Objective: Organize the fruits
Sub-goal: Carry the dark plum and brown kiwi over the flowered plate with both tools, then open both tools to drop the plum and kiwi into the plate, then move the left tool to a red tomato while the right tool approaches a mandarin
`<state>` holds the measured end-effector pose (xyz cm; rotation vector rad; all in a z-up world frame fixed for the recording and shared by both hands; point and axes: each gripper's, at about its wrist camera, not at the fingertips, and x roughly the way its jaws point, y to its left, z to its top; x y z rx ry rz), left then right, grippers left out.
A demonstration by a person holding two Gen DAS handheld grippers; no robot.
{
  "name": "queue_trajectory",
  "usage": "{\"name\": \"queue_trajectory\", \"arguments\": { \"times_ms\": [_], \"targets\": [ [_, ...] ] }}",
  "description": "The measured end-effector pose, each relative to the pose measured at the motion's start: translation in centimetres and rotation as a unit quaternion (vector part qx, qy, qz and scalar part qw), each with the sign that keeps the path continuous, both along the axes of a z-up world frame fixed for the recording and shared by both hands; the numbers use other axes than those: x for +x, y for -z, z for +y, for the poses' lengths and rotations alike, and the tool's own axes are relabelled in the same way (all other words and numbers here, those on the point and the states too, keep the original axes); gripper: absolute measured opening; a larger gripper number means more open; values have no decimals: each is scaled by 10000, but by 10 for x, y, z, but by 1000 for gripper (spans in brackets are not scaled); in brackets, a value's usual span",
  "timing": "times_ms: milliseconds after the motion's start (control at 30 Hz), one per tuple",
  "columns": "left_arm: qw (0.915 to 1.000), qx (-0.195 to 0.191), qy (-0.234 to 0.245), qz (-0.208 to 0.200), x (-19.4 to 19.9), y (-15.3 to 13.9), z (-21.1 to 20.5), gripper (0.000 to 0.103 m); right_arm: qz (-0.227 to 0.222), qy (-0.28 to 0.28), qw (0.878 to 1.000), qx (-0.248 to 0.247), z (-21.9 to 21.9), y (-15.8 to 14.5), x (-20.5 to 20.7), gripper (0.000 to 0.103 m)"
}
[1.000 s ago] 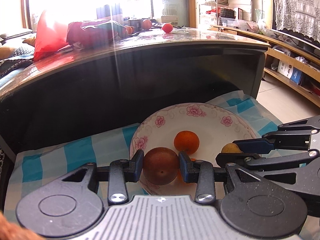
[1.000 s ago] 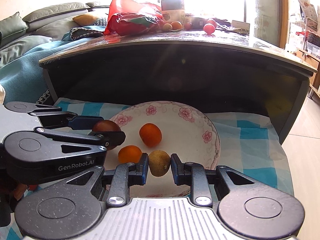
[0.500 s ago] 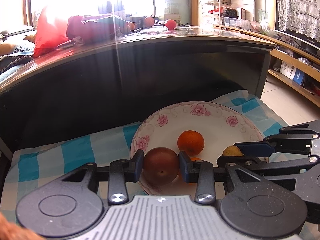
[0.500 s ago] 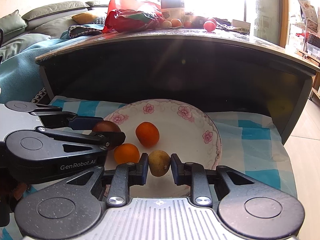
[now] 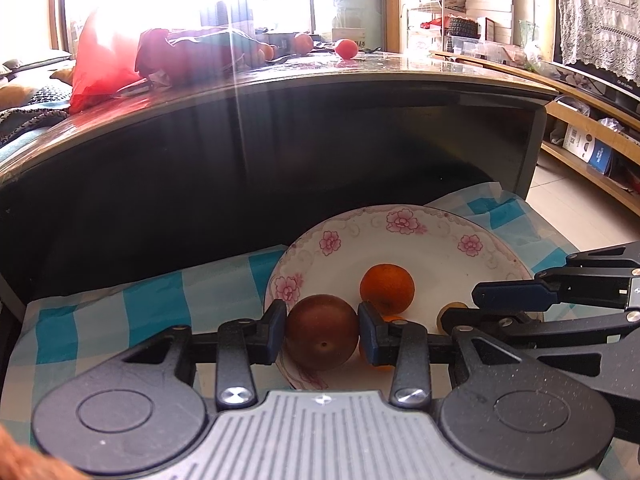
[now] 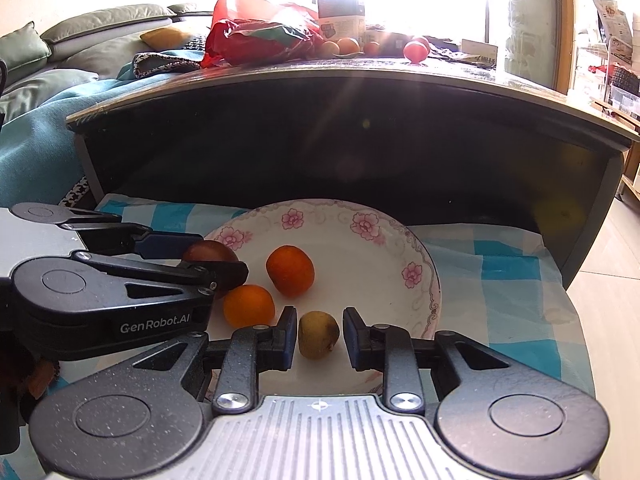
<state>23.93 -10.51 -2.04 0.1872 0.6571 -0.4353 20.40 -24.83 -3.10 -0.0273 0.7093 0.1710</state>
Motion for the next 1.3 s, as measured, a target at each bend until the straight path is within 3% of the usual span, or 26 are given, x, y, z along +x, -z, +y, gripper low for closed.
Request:
{"name": "queue_trajectory", "arguments": {
  "times_ms": [567, 967, 1300],
  "targets": [
    [9997, -170, -37, -169, -9, -23, 6, 52, -152, 153, 9997, 80, -5, -15, -6, 22],
    [9999, -122, -74, -46, -59, -47, 45, 52, -181, -28, 9997, 147, 11, -40, -38, 24],
    [9998, 55, -97, 152, -107, -48, 75, 53, 9, -185, 9998, 70, 29, -44, -78, 24]
  ]
}}
